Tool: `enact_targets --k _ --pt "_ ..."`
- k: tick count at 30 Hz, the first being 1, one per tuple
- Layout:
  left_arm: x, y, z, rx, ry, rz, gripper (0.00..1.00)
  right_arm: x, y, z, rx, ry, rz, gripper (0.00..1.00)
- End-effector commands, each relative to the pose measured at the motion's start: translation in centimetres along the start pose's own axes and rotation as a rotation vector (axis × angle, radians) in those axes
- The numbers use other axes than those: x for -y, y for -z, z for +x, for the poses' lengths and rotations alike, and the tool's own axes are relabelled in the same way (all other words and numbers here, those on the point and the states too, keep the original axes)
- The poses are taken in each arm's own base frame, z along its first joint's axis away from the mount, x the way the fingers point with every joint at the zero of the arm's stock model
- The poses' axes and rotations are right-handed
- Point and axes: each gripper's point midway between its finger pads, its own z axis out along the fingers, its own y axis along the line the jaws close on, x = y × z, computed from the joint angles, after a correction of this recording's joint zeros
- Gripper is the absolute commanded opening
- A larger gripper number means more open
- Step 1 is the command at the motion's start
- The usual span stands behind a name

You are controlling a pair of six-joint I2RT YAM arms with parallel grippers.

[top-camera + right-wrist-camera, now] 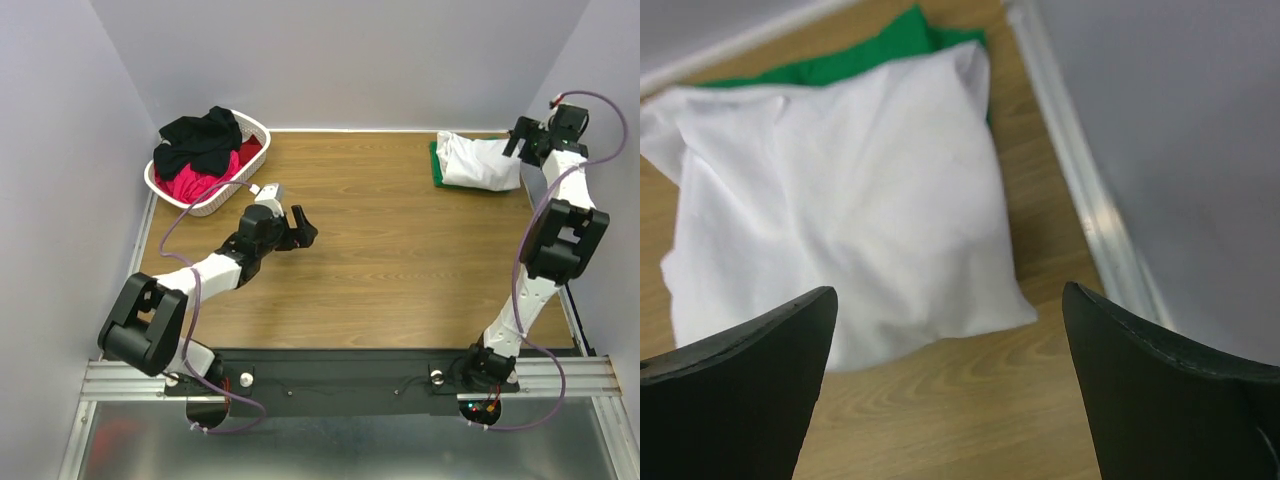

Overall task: Fold and stack the t-shirts
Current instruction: Neatly place the folded tshirt to the corner

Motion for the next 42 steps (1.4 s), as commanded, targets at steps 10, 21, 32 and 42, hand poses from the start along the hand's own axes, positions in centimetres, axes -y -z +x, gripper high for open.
enact_targets --k 10,21,32,42 --pt "0.2 4.9 -4.3 0.174 -0.027 -0.044 0.97 -6.6 13.1 -3.4 0.336 -0.081 0.002 1.00" --pt "0.4 10.4 -9.1 0.360 0.010 -0.119 0.97 -19.8 17.6 13.2 0.113 0.050 -0.273 1.00" --pt "0.5 11.8 -10.0 0.372 0.009 -0.150 0.97 -25.4 20.1 21.3 -0.028 0.137 -0.463 1.00" --pt "-0.2 11.8 -10.0 0.376 0.013 -0.186 0.97 -26.2 22.0 20.0 0.021 0.141 -0.529 1.00"
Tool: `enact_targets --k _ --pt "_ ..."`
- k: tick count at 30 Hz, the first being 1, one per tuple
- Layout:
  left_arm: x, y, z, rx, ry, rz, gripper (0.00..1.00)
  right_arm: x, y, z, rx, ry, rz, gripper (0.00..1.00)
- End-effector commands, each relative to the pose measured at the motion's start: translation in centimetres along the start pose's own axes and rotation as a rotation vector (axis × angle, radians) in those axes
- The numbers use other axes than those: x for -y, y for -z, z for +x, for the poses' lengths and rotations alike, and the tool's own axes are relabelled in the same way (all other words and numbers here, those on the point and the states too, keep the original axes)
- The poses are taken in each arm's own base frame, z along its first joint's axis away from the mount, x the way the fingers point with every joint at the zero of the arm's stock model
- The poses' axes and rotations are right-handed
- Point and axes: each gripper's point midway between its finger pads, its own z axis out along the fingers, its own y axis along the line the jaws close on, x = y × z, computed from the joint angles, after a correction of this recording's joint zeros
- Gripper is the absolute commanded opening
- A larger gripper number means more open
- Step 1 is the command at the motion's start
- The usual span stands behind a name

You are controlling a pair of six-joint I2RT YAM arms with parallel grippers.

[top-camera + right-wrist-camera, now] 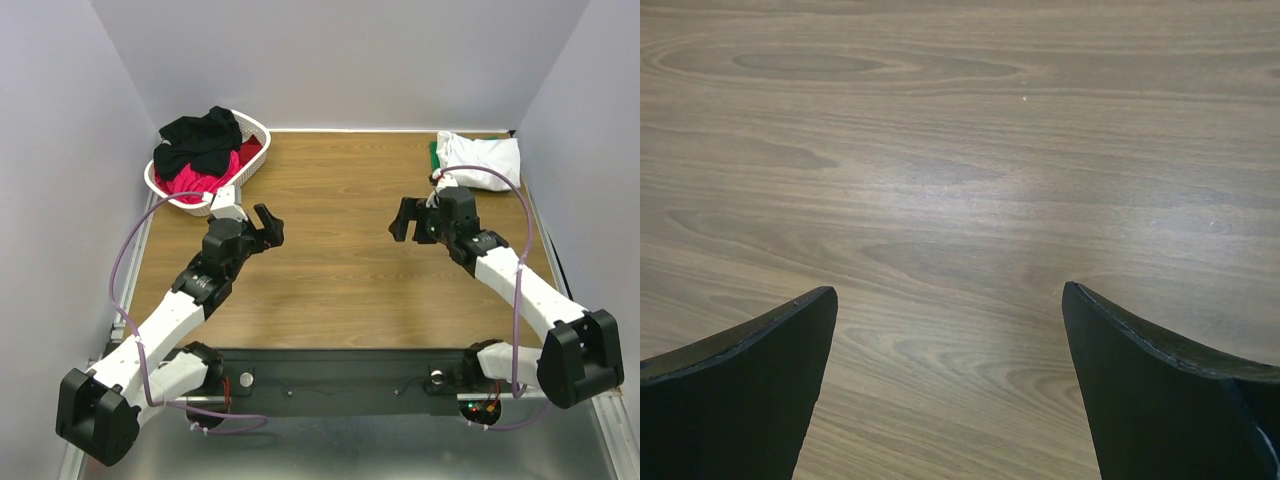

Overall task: Fold and stack the t-shirts
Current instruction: Neatly place the folded tshirt to the corner

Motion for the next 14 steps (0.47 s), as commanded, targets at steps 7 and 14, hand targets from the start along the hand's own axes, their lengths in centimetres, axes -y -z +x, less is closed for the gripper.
enact_targets --k 7,14 --pt "1.20 0.94 -3.64 0.104 0.013 0.014 0.97 -1.24 0.97 -2.46 0.093 0.008 -0.055 1.00" --pt "1.18 1.29 -4.06 0.120 0.015 0.004 0.96 -1.31 1.18 -2.59 0.100 0.014 -0.059 1.00"
